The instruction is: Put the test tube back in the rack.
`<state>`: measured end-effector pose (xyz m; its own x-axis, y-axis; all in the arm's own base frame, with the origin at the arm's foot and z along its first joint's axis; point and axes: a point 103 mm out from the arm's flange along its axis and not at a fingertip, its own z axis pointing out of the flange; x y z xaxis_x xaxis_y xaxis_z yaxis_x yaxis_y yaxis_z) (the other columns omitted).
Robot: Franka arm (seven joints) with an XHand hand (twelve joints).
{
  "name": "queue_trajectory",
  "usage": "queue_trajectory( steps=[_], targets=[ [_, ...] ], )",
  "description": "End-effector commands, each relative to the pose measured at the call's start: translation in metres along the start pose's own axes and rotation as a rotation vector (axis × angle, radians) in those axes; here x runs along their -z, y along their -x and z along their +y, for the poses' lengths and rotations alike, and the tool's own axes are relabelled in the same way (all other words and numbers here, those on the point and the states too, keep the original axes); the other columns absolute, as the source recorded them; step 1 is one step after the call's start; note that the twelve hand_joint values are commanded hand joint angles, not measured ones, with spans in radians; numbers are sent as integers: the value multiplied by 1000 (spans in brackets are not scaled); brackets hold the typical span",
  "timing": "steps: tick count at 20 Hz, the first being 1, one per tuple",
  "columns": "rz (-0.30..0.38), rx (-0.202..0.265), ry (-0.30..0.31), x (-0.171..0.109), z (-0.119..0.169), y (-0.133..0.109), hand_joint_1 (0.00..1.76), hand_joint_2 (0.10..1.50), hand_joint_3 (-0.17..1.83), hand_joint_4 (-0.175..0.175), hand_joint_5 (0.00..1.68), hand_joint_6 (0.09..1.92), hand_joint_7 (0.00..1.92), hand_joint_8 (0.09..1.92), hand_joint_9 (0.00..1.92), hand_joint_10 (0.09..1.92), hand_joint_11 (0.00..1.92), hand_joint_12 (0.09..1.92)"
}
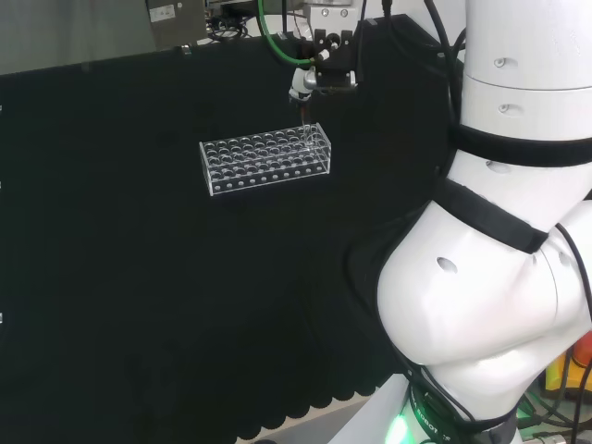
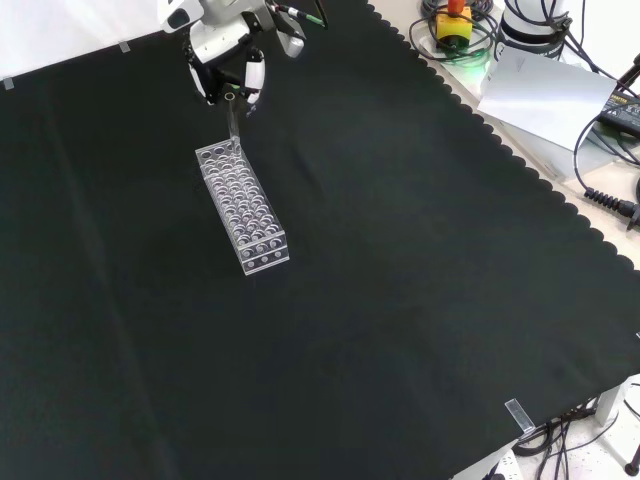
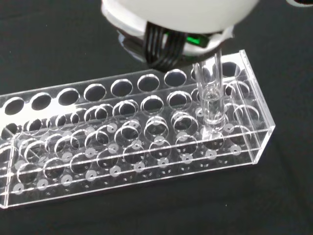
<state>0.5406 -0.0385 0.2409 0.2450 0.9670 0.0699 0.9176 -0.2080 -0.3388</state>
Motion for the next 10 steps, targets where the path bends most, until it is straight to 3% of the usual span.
queue_trajectory(
  steps=[1, 10],
  targets=[
    [10, 1, -9, -2, 0, 1, 1331, 694, 547, -175, 1432, 87, 1388, 690, 1593, 631, 1288, 862],
    [9, 0, -18, -6, 0, 2, 1331, 695, 547, -175, 1432, 87, 1388, 690, 1592, 631, 1287, 862]
  ],
)
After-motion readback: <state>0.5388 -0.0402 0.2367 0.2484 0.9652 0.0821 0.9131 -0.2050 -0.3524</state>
